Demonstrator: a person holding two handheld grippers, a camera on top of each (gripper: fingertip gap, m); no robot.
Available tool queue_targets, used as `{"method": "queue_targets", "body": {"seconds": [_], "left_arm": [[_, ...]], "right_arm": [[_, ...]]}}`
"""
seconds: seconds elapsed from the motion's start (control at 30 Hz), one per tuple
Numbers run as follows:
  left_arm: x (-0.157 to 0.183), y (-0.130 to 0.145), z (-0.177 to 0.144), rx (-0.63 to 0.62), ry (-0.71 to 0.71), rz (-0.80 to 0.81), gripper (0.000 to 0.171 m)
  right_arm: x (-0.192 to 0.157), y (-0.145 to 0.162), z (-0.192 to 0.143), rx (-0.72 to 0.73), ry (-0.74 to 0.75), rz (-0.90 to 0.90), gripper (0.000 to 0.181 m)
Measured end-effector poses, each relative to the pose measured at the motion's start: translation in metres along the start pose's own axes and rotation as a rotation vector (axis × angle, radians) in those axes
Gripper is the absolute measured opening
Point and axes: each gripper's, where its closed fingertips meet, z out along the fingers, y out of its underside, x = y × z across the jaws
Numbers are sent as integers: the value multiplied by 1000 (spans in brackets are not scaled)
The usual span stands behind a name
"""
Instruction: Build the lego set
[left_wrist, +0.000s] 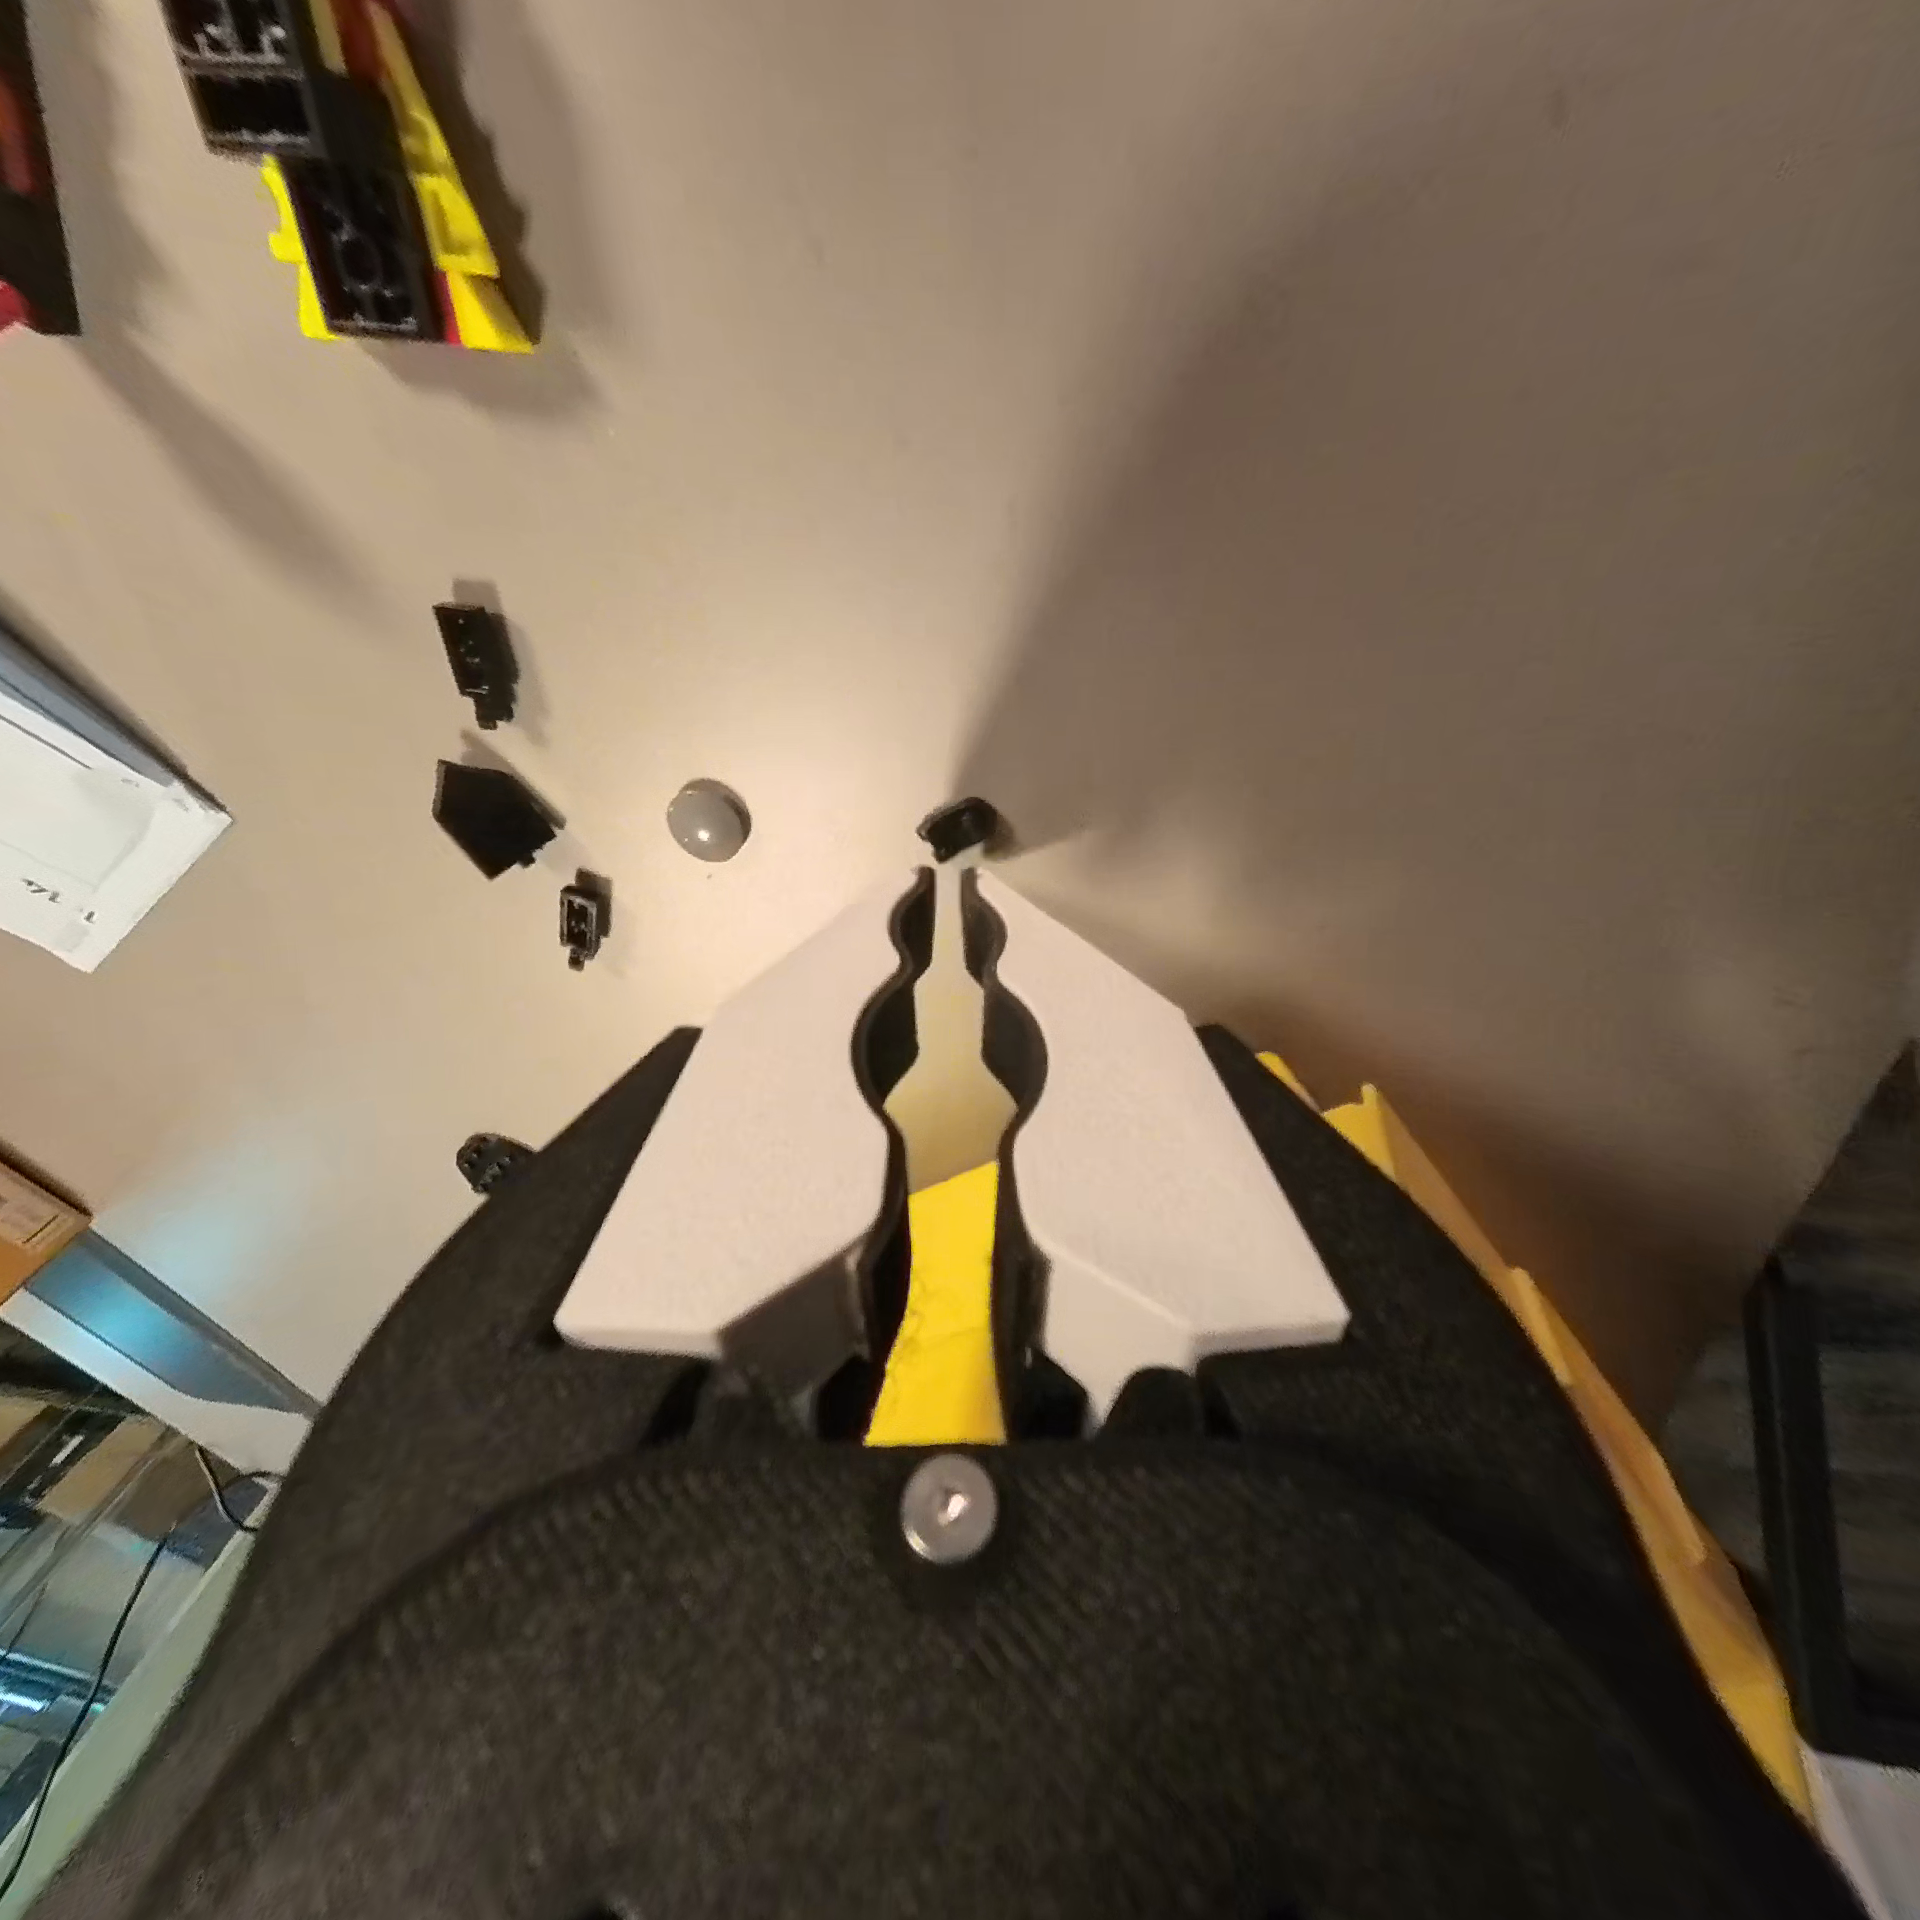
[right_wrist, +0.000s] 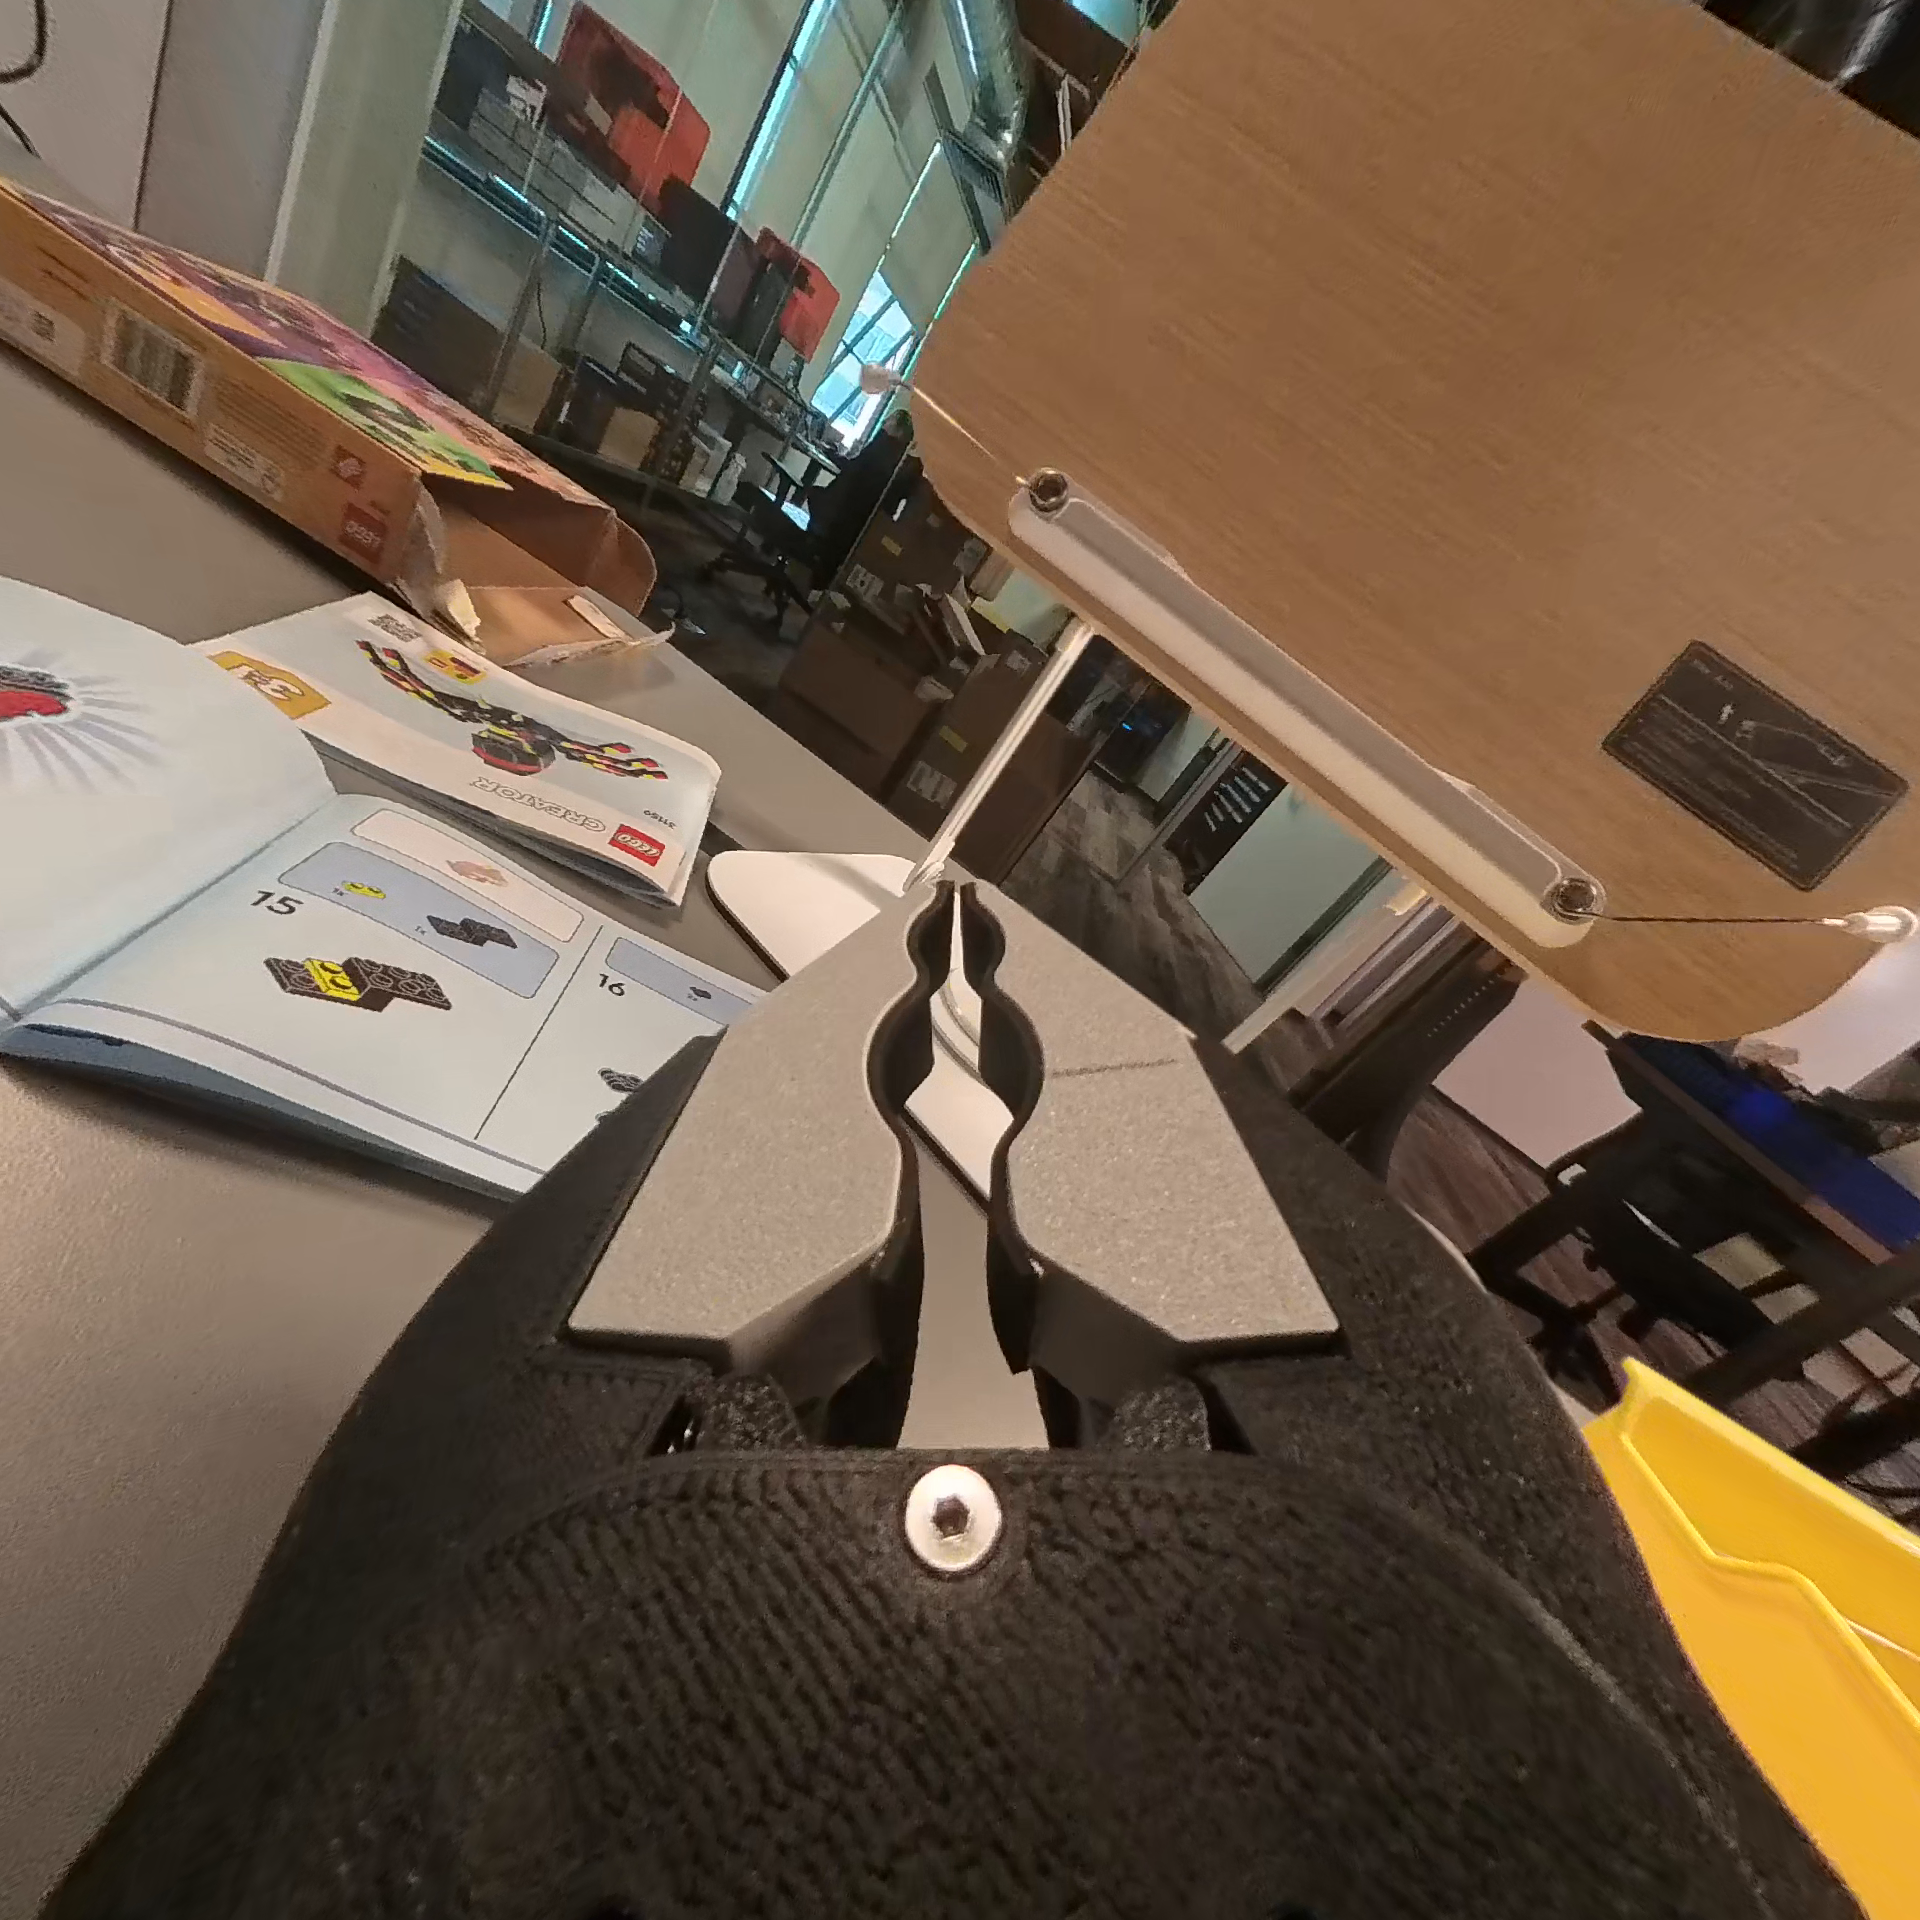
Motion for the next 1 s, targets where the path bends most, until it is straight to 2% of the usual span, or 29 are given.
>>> {"method": "queue_targets", "body": {"seconds": [0.27,0.37,0.47,0.67,0.8,0.9,1.0], "left_arm": [[11,22,5,-108,27,73,1],[13,33,5,-147,14,66,0],[13,37,5,-129,-3,10,0],[-5,36,-10,69,-118,-210,0],[-25,44,-44,161,-314,-414,0],[-23,24,-78,342,-366,-605,6],[-10,-12,-92,540,-343,-720,17]], "right_arm": [[2,-1,0,15,3,17,0],[1,-3,0,29,-9,26,0],[-3,-9,-3,64,-44,47,3],[-23,-45,-33,220,-182,129,14],[-76,-78,-84,295,-464,166,24],[-122,-92,-131,292,-709,119,25],[-158,-84,-165,171,-908,83,31]]}}
